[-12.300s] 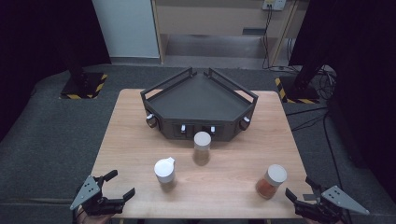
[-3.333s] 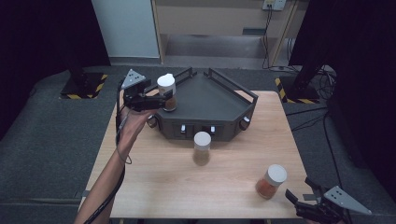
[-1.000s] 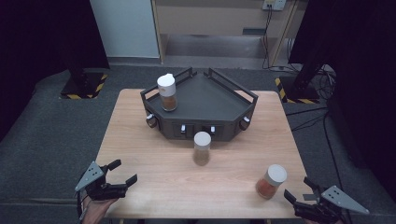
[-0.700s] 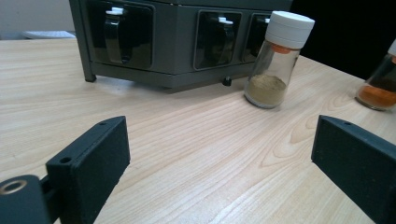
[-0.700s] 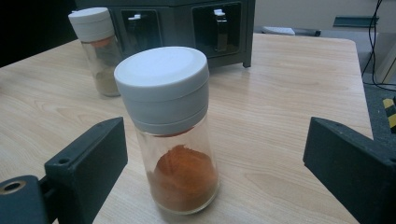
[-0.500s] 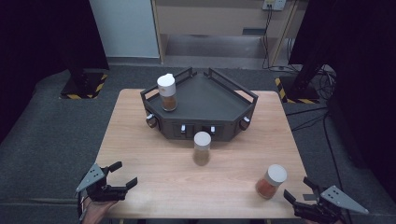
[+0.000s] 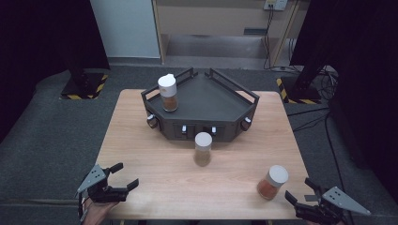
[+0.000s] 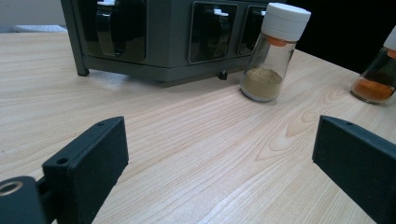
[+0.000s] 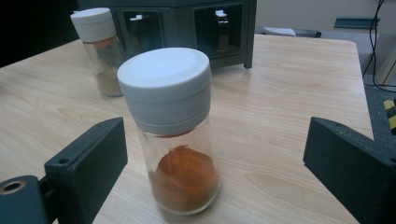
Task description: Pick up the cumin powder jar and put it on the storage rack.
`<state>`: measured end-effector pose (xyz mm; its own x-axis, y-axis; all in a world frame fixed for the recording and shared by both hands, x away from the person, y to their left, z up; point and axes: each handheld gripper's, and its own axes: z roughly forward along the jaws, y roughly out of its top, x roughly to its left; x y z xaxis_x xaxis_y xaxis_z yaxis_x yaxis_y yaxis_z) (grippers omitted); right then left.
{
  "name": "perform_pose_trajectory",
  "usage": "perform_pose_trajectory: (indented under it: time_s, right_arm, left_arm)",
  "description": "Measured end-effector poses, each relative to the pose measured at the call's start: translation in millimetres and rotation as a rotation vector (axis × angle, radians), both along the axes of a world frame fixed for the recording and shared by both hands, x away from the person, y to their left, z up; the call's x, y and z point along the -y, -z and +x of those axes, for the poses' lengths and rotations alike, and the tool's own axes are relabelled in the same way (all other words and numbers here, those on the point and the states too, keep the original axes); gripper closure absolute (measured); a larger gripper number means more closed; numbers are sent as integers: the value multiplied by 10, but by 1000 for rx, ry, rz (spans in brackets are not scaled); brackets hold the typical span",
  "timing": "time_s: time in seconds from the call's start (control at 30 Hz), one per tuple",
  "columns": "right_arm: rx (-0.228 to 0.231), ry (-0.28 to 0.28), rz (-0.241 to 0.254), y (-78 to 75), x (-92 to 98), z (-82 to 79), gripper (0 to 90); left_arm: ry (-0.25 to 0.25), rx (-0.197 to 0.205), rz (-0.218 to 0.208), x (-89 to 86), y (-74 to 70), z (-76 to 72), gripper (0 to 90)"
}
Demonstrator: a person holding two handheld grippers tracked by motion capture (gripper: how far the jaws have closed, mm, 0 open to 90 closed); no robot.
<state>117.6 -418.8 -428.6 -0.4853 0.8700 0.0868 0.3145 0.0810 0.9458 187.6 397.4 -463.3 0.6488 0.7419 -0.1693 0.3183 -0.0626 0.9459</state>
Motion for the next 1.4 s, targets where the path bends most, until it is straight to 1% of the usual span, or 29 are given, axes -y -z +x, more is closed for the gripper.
perform_pose_trajectory:
  time_s: [0.07, 0.13, 0.2, 0.27, 0.33, 0.4, 0.57, 0.73, 0.8, 0.9, 1.0, 1.03, 1.07, 1.13, 1.17, 1.2, 1.23, 1.27, 1.3, 1.33, 1.37, 1.4]
  right_arm:
    - [3, 0, -4, -6, -3, -2, 63]
    - [1, 0, 8, -14, 4, -11, 63]
    - [7, 5, 6, -26, -1, -20, 63]
    - [6, 6, 15, -40, 1, -26, 64]
    - [13, 11, 7, -66, -12, -41, 65]
    - [18, 10, 34, -74, 5, -54, 65]
    - [24, 10, 50, -175, -9, -61, 64]
    - [31, -7, 48, -364, -61, -23, 62]
    - [35, -16, 52, -420, -84, 3, 63]
    - [23, -36, 62, -512, -126, 86, 62]
    - [25, -56, 51, -608, -197, 181, 63]
    - [25, -56, 51, -608, -197, 181, 63]
    - [26, -73, 46, -641, -236, 240, 63]
    - [18, -88, 37, -683, -288, 304, 63]
    - [18, -88, 37, -683, -288, 304, 63]
    - [19, -98, 35, -697, -310, 337, 63]
    - [16, -112, 31, -733, -371, 401, 63]
    - [16, -112, 31, -733, -371, 401, 63]
    - [12, -129, 28, -765, -435, 470, 63]
    - [12, -129, 28, -765, -435, 470, 63]
    - [8, -146, 23, -794, -509, 540, 63]
    - [8, -146, 23, -794, -509, 540, 63]
  left_arm:
    - [1, 0, -3, -2, 4, 2, 25]
    - [2, -2, -5, -2, 7, 6, 25]
    - [3, -3, -6, -3, 6, 8, 25]
    - [3, -4, -9, -5, 9, 10, 25]
    - [2, -7, -10, -6, 12, 14, 25]
    - [4, -9, -9, -4, 12, 18, 26]
    - [7, -11, -5, -1, 10, 27, 26]
    - [11, -16, -3, 7, 8, 36, 26]
    - [12, -17, -2, 8, 8, 38, 26]
    - [13, -20, -4, 5, 10, 44, 26]
    - [14, -21, -7, 0, 12, 44, 27]
    - [15, -21, -6, 0, 13, 46, 27]
    - [15, -22, -6, 1, 12, 47, 26]
    - [17, -24, -6, 3, 12, 51, 27]
    - [18, -24, -4, 6, 11, 53, 27]
    - [19, -26, -2, 9, 9, 56, 27]
    - [20, -26, -1, 10, 8, 57, 27]
    - [20, -26, -1, 9, 8, 57, 27]
    - [20, -26, -2, 8, 9, 56, 27]
    - [20, -26, -4, 6, 9, 55, 27]
    - [19, -26, -4, 4, 9, 54, 27]
    - [19, -26, -4, 4, 9, 54, 27]
